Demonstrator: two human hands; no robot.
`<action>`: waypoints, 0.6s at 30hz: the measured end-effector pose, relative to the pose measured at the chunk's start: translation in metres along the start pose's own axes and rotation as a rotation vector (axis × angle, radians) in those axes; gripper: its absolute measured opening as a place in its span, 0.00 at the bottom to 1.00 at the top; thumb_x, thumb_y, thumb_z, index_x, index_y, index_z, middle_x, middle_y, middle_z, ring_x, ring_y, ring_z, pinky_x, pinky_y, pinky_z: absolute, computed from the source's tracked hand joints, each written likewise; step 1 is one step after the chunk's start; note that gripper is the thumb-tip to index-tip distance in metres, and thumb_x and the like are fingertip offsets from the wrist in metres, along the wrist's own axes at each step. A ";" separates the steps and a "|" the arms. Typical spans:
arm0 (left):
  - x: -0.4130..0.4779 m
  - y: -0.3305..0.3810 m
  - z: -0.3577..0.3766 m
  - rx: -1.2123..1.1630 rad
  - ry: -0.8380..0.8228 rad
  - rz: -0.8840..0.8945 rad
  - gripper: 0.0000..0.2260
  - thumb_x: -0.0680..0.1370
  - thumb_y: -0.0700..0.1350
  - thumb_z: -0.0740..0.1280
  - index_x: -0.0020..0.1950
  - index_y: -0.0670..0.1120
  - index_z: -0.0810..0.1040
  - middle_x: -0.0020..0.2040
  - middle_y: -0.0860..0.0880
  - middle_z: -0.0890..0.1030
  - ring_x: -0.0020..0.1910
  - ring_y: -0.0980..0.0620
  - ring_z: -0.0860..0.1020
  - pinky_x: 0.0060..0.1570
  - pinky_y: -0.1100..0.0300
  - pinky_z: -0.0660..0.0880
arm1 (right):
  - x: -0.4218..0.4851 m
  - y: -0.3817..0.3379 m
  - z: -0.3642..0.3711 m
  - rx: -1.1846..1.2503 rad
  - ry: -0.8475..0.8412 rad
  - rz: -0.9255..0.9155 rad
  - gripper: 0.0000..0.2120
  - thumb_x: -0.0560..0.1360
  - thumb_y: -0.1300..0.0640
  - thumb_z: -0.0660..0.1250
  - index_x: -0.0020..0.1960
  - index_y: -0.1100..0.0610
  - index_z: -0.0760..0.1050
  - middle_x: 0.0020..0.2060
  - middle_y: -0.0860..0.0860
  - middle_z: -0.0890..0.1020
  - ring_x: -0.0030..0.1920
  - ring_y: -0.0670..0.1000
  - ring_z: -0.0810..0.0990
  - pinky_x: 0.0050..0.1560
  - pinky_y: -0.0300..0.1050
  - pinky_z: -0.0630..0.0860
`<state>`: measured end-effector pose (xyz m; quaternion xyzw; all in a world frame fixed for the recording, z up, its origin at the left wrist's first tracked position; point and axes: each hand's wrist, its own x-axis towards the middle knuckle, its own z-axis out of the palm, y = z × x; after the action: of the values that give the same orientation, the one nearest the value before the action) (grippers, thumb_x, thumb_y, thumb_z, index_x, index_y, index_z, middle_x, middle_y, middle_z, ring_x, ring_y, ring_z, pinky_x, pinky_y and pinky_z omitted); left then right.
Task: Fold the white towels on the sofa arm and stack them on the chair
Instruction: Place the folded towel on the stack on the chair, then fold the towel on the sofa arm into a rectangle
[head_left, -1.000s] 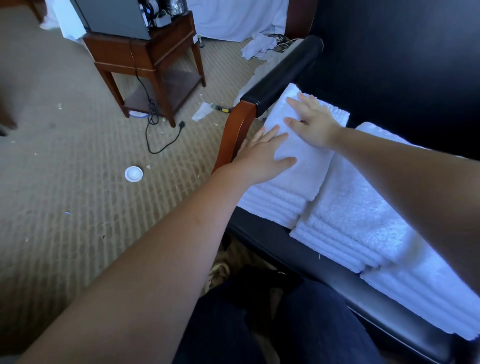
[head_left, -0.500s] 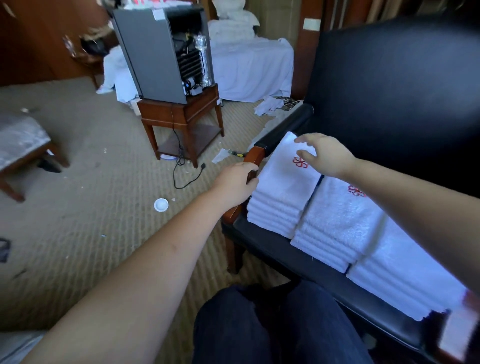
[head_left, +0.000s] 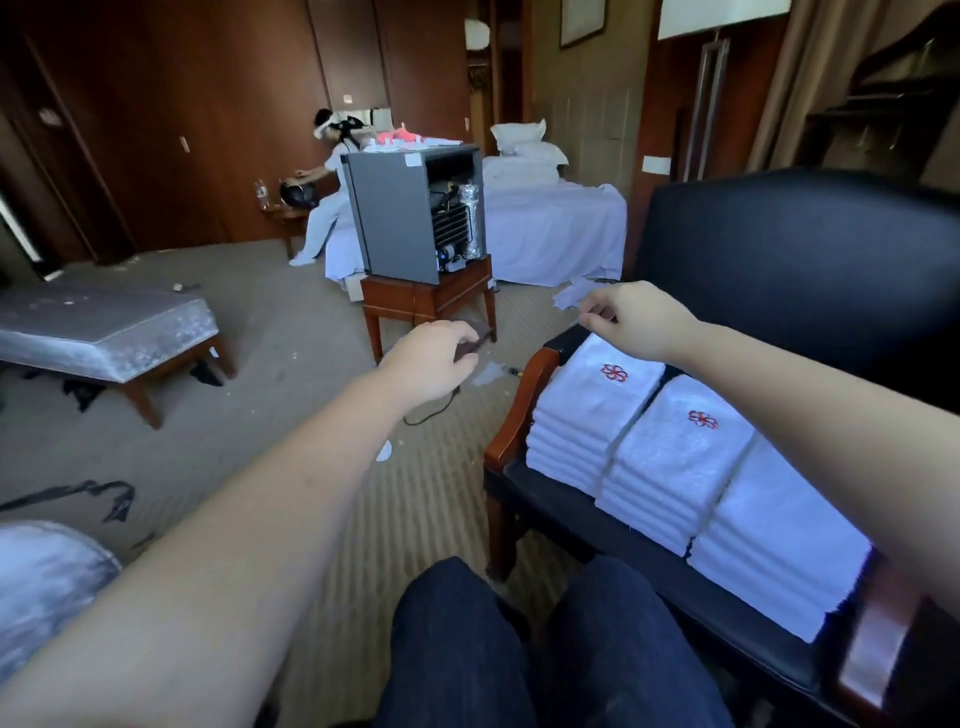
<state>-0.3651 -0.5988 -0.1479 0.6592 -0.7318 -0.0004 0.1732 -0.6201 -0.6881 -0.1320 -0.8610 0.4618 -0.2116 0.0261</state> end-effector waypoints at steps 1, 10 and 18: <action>-0.004 -0.001 -0.011 0.006 0.017 -0.014 0.16 0.81 0.47 0.62 0.69 0.47 0.73 0.67 0.47 0.76 0.65 0.48 0.73 0.63 0.55 0.70 | 0.002 -0.007 -0.007 -0.001 0.014 -0.015 0.12 0.80 0.53 0.61 0.58 0.56 0.79 0.48 0.54 0.84 0.49 0.54 0.81 0.51 0.53 0.78; -0.061 -0.031 -0.092 0.123 0.139 -0.148 0.16 0.80 0.46 0.63 0.67 0.44 0.74 0.66 0.46 0.76 0.66 0.47 0.73 0.64 0.55 0.69 | 0.044 -0.092 -0.033 0.080 0.014 -0.190 0.10 0.80 0.54 0.62 0.57 0.56 0.78 0.45 0.50 0.79 0.46 0.49 0.76 0.46 0.42 0.70; -0.130 -0.083 -0.151 0.210 0.247 -0.403 0.15 0.79 0.45 0.64 0.66 0.43 0.74 0.64 0.44 0.78 0.60 0.43 0.77 0.58 0.55 0.71 | 0.082 -0.207 -0.036 0.075 0.019 -0.526 0.10 0.79 0.56 0.61 0.54 0.55 0.80 0.46 0.48 0.80 0.47 0.49 0.77 0.47 0.43 0.73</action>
<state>-0.2376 -0.4502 -0.0576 0.8011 -0.5551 0.1215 0.1880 -0.4317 -0.6302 -0.0218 -0.9478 0.2142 -0.2363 -0.0024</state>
